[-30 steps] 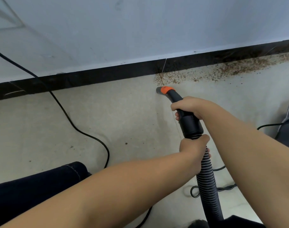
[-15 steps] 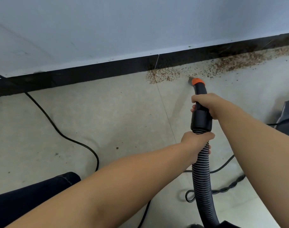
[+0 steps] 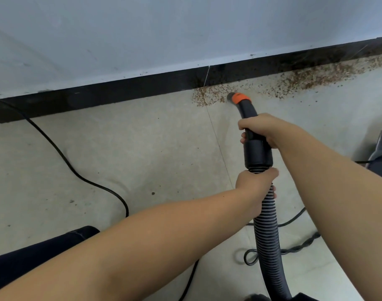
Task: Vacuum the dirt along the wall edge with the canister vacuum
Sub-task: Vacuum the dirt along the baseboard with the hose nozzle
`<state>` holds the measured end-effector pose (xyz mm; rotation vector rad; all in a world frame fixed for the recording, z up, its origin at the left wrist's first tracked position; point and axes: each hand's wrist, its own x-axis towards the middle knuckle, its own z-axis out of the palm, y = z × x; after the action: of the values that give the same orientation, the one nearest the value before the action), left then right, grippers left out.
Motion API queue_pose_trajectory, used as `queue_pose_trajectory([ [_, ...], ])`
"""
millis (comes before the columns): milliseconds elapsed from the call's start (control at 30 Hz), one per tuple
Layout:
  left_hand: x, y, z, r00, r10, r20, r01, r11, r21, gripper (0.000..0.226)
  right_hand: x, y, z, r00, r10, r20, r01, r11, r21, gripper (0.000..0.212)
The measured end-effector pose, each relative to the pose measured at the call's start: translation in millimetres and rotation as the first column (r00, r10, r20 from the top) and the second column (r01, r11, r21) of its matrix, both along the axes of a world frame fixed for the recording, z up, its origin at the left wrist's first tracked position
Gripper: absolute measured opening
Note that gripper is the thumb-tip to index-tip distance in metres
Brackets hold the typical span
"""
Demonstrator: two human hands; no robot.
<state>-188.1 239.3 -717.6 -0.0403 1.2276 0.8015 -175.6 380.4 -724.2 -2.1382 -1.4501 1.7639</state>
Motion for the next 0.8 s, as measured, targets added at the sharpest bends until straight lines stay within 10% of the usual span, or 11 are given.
queue_pose_trajectory([
  [800,0,-21,12,0.997,0.075,0.02,-0.074,0.995,-0.068,0.017,-22,-26,10,0.969,0.245,-0.039,-0.246,0.968,-0.052,0.019],
])
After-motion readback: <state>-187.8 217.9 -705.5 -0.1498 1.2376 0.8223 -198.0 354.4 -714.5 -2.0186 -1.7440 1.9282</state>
